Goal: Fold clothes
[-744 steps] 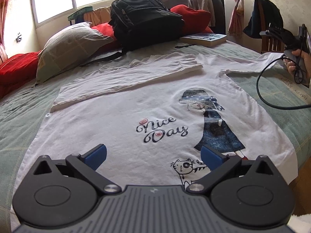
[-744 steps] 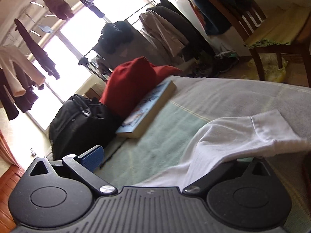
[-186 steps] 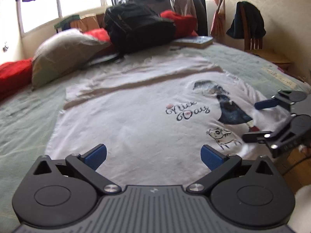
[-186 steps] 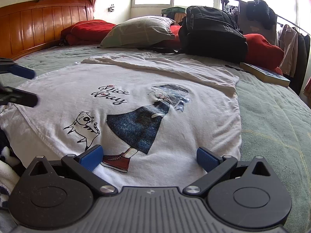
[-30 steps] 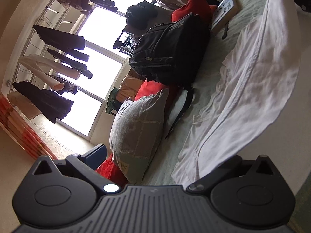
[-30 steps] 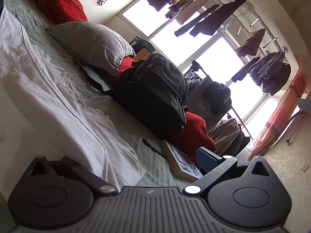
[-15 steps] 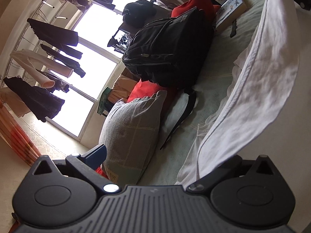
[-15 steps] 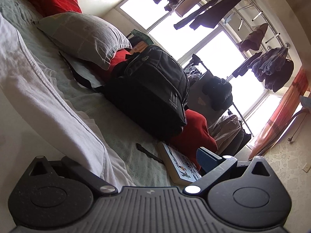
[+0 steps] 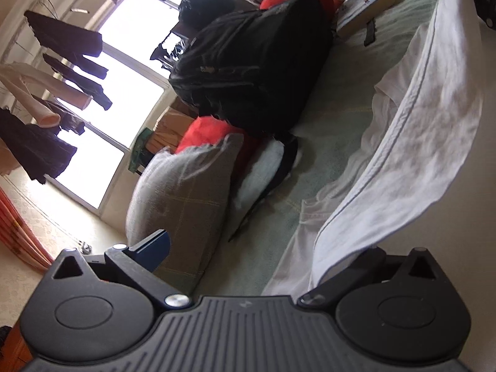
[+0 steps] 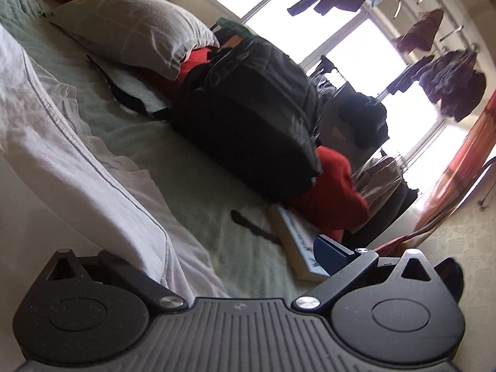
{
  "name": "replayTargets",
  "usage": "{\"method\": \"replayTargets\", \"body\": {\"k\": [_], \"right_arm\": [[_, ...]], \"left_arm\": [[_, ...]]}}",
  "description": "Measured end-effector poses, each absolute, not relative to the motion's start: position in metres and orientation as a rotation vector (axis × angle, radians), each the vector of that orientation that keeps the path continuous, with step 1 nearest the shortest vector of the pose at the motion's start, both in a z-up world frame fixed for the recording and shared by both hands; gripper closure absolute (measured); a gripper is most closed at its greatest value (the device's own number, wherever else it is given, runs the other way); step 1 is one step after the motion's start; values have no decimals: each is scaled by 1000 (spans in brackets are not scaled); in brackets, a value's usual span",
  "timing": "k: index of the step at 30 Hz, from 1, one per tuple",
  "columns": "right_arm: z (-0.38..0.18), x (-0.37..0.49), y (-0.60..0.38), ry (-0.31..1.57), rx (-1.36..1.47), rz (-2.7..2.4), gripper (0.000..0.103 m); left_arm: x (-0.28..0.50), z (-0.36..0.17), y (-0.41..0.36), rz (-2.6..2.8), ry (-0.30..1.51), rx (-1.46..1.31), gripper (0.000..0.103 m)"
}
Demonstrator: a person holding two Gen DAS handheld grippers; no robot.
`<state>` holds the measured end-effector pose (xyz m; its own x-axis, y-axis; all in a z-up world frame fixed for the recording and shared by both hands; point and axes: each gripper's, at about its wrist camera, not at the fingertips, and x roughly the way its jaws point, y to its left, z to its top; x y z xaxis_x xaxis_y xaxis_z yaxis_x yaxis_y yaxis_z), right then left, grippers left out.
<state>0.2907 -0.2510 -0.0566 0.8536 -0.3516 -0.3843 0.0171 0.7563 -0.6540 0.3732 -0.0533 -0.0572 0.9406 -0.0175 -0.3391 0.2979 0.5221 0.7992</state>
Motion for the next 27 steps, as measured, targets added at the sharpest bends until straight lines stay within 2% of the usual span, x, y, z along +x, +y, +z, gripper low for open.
{"method": "replayTargets", "body": {"k": [7,16,21,27], "right_arm": [[-70,311,-259,599,-644,-167,0],[-41,282,-279,646,-468,-20,0],[-27,249,-290,653,-284,148,0],[-17,217,-298,669,-63,343,0]], "left_arm": [[389,-77,-56,-209,406,999,0],[351,-41,-36,-308,426,975,1],[310,-18,-6,-449,518,790,1],[298,-27,7,-661,741,480,1]]}}
